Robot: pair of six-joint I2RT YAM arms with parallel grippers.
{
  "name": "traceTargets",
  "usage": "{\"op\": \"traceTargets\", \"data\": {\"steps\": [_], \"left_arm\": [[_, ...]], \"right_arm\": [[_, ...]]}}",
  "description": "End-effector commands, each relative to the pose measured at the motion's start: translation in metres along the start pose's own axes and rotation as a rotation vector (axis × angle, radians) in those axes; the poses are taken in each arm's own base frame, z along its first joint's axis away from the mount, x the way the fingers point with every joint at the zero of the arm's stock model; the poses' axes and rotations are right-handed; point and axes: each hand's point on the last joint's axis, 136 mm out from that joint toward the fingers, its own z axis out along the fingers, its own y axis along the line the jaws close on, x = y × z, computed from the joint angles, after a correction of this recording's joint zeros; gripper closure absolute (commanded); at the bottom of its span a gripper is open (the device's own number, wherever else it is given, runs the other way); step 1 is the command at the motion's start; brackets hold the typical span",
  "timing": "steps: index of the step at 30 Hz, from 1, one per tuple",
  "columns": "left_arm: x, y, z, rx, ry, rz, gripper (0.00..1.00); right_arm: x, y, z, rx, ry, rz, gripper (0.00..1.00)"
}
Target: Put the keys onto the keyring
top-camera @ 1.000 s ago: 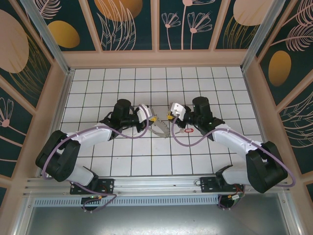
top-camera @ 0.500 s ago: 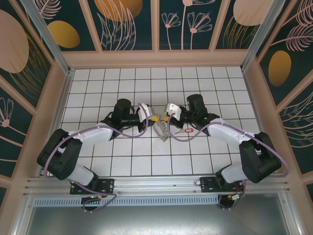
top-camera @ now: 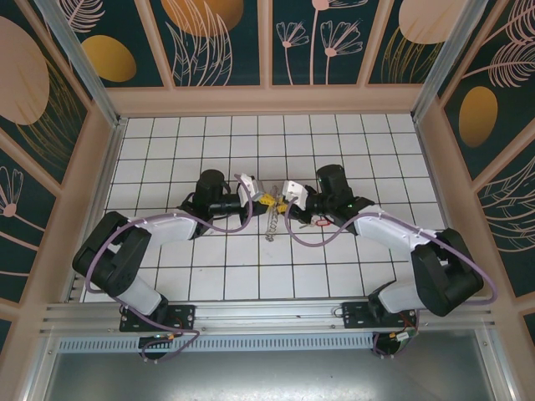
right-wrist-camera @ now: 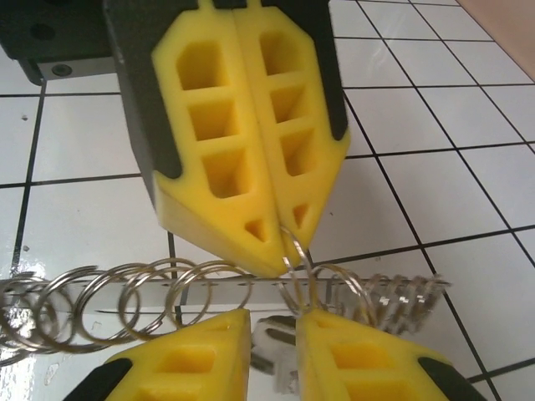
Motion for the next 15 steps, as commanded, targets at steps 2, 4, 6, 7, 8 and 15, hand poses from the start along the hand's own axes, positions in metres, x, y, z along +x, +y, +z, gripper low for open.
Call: {"op": "traceTargets", "data": {"steps": [2, 4, 6, 7, 8, 15], "left_arm": [[-0.013, -0.012, 0.000, 0.077, -0.050, 0.060, 1.00], [-0.012, -0.013, 0.000, 0.081, -0.047, 0.066, 1.00], [-0.012, -0.013, 0.001, 0.081, -0.045, 0.067, 1.00], [-0.012, -0.012, 0.001, 0.079, -0.044, 0.065, 1.00], [-0.012, -0.012, 0.001, 0.081, -0.043, 0.064, 1.00], [-0.015, -0.012, 0.001, 0.084, -0.053, 0.065, 1.00]], "right_arm": [[-0.011, -0.005, -0.010, 0.030, -0.011, -0.055, 0.78], [-0.012, -0.005, -0.011, 0.031, -0.015, -0.055, 0.77], [-0.015, -0.003, -0.012, 0.024, -0.024, -0.058, 0.76], [-0.017, -0.002, -0.012, 0.015, -0.034, -0.059, 0.76], [-0.019, 0.000, -0.013, 0.005, -0.044, -0.059, 0.77], [-0.022, 0.003, -0.013, -0.012, -0.059, -0.060, 0.91]]}}
